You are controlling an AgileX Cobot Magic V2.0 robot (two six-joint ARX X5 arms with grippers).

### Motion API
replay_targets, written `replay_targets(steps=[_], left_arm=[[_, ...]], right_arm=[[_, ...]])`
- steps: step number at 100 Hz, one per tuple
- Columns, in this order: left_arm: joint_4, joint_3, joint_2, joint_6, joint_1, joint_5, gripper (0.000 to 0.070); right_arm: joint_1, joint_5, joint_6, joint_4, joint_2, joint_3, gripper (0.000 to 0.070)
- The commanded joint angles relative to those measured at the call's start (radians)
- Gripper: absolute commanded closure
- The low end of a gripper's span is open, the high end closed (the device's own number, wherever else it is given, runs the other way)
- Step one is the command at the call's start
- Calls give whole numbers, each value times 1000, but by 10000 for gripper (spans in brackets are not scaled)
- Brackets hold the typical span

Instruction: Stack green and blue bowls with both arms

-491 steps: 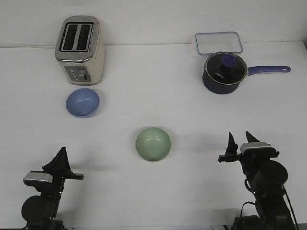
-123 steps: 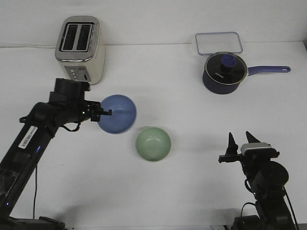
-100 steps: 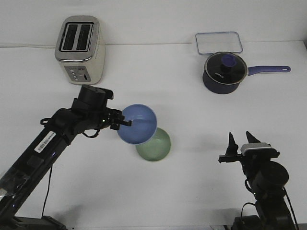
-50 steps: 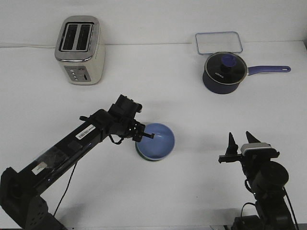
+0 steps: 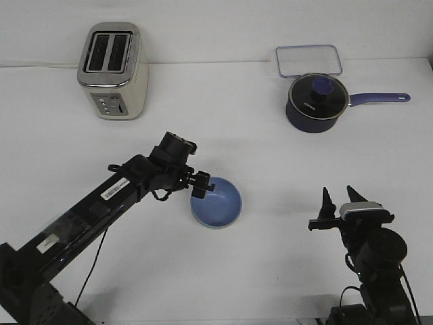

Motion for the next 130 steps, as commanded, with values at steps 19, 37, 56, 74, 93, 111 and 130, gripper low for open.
replay_targets(steps=[19,37,56,74,93,111,130], left_arm=[[8,16,-229,85,114,-55,310],[13,-6,-386,144,230,-90,310],[163,-219,-603,143,336,-90,310],[317,-521,-846,119,386,-90,310],[411,-791,-1061,104,397,-90,310],[428,-911,-1200,50,397,-90,313],[423,-911,-1228,52,397,-90,358]], right_arm=[[-1,4,10,10,1,8,310],[-1,4,10,10,1,8,310],[-1,4,10,10,1,8,311],[-1,4,9,10,1,8,311],[-1,4,10,9,1,8,311],[-1,4,10,10,1,8,310],[-1,4,10,10,1,8,323]])
